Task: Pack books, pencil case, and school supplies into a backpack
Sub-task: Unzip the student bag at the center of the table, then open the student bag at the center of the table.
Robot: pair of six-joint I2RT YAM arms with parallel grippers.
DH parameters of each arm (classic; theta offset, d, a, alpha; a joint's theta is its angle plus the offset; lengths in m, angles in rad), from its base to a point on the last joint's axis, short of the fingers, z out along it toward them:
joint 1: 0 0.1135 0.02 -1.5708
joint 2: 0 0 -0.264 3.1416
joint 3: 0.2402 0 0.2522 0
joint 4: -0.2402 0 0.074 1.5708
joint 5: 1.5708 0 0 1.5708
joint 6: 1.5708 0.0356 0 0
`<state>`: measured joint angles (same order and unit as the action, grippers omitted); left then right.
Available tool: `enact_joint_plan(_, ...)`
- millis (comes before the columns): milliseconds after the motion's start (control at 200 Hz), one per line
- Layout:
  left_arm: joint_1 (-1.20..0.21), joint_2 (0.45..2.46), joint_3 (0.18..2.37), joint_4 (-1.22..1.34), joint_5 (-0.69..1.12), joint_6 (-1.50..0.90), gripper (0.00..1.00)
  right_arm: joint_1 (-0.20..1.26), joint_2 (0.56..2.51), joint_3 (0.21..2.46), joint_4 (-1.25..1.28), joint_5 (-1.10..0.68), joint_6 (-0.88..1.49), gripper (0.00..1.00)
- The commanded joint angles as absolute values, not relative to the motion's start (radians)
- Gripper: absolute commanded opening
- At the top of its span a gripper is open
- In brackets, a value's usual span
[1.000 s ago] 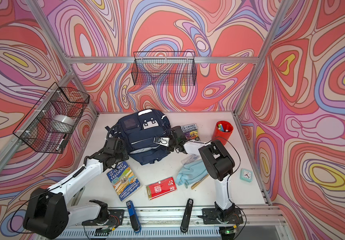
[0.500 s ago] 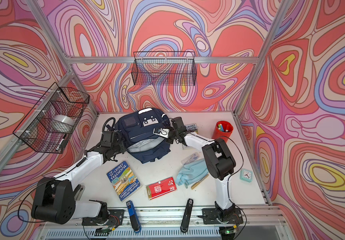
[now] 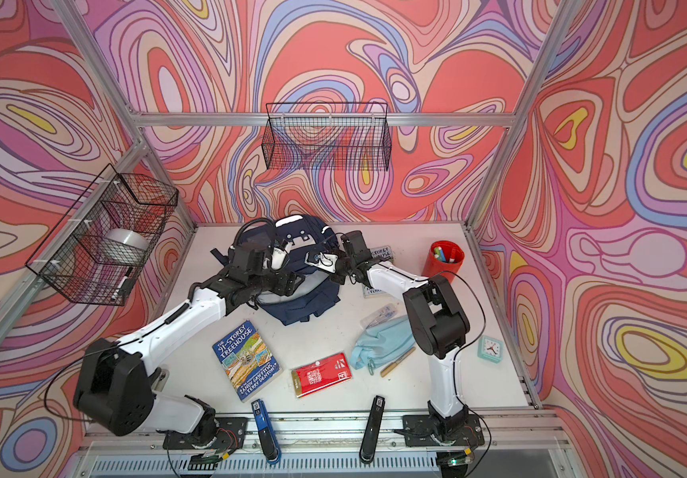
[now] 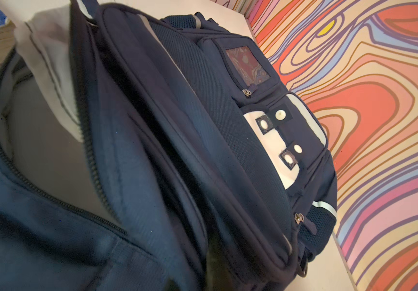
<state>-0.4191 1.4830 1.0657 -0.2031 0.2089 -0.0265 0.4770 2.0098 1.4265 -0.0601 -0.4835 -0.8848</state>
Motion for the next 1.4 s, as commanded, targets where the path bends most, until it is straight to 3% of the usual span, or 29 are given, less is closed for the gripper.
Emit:
enact_joint_plan(0, -0.407, 1.525, 1.130, -0.241, 0.319, 0.104, 0.79, 0.473, 1.950, 1.428, -0.013, -0.501, -0.850, 0.00)
enact_joint_plan(195, -0.409, 1.600, 1.225, -0.384, 0.091, 0.174, 0.79, 0.474, 1.936, 1.431, -0.031, -0.525, -0.861, 0.00)
enact_joint_plan(280, -0.408, 1.622, 1.250, -0.412, 0.116, 0.208, 0.73, 0.473, 1.930, 1.430, -0.047, -0.529, -0.877, 0.00)
enact_joint_plan(411, -0.414, 1.719, 1.356, -0.570, 0.136, 0.231, 0.69, 0.472, 1.931, 1.431, -0.052, -0.522, -0.880, 0.00)
enact_joint_plan(511, -0.415, 1.732, 1.336, -0.544, 0.125, 0.219, 0.66, 0.472, 1.933, 1.437, -0.052, -0.529, -0.865, 0.00)
enact_joint_plan(591, -0.414, 1.743, 1.344, -0.534, 0.122, 0.203, 0.43, 0.475, 1.933, 1.436, -0.041, -0.530, -0.852, 0.00)
enact_joint_plan(646, -0.416, 1.761, 1.358, -0.530, 0.137, 0.193, 0.33, 0.475, 1.932, 1.433, -0.032, -0.530, -0.843, 0.00)
enact_joint_plan(701, -0.418, 1.782, 1.387, -0.545, 0.113, 0.168, 0.00, 0.479, 1.930, 1.433, -0.032, -0.523, -0.836, 0.00)
enact_joint_plan(897, -0.440, 1.715, 1.390, -0.487, -0.141, 0.012, 0.00, 0.529, 1.878, 1.366, 0.028, -0.316, -0.711, 0.00)
enact_joint_plan(937, -0.458, 1.680, 1.363, -0.434, -0.183, -0.002, 0.00, 0.538, 1.863, 1.333, 0.077, -0.280, -0.650, 0.20)
enact_joint_plan(962, -0.470, 1.663, 1.355, -0.415, -0.218, -0.010, 0.00, 0.542, 1.852, 1.311, 0.114, -0.250, -0.612, 0.39)
enact_joint_plan(987, -0.479, 1.651, 1.353, -0.402, -0.253, -0.017, 0.00, 0.546, 1.843, 1.290, 0.158, -0.214, -0.561, 0.47)
enact_joint_plan(1042, -0.485, 1.637, 1.370, -0.405, -0.296, -0.028, 0.00, 0.546, 1.830, 1.268, 0.210, -0.144, -0.473, 0.55)
enact_joint_plan(1127, -0.489, 1.629, 1.405, -0.430, -0.340, -0.037, 0.00, 0.541, 1.801, 1.266, 0.201, -0.034, -0.357, 0.59)
enact_joint_plan(1317, -0.514, 1.634, 1.410, -0.434, -0.402, -0.092, 0.00, 0.491, 1.693, 1.261, 0.040, -0.027, -0.094, 0.70)
enact_joint_plan(1362, -0.515, 1.632, 1.395, -0.420, -0.390, -0.104, 0.00, 0.475, 1.660, 1.233, 0.026, -0.002, -0.027, 0.96)
enact_joint_plan(1392, -0.515, 1.624, 1.381, -0.405, -0.373, -0.116, 0.00, 0.465, 1.643, 1.218, 0.016, 0.032, 0.019, 0.98)
